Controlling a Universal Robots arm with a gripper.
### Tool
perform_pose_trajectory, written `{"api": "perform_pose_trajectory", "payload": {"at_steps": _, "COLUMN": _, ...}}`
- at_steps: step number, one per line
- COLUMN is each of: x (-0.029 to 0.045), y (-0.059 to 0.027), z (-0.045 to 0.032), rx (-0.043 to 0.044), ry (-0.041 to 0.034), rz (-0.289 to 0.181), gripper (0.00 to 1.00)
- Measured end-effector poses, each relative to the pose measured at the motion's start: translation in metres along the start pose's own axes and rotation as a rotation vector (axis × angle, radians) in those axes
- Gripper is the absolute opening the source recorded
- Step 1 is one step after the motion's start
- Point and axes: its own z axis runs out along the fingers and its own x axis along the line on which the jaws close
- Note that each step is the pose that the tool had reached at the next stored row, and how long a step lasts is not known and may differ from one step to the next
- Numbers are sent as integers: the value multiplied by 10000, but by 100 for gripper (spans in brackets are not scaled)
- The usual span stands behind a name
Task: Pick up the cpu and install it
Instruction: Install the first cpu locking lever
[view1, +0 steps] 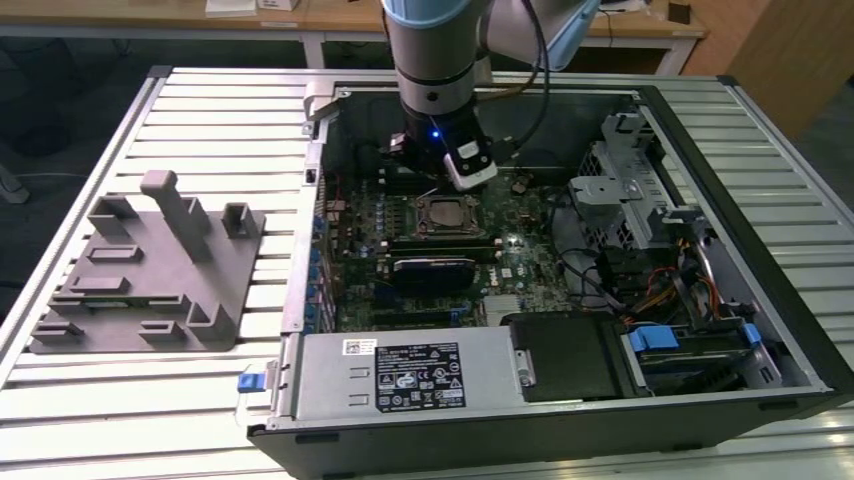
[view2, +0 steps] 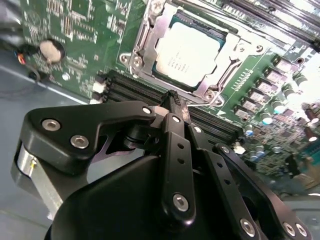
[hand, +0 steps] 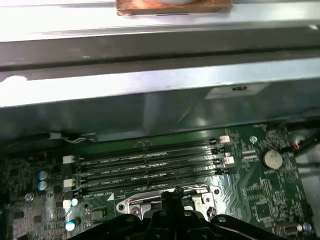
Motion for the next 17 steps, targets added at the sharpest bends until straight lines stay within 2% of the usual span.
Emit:
{"api": "perform_pose_trajectory", "payload": {"at_steps": 3, "x": 2, "y": 3, "z": 14, "rx": 34, "ry": -83, "rz": 333, "gripper": 11}}
{"api": "perform_pose_trajectory", "payload": {"at_steps": 13, "x": 22, "y": 82, "z": 71, "rx": 58, "ry": -152, "rz": 598, "gripper": 11}}
{"api": "perform_pose_trajectory", "payload": {"at_steps": 17, "x": 26, "y": 73, "z": 105, "rx": 41, "ry": -256, "rz": 599, "gripper": 11}}
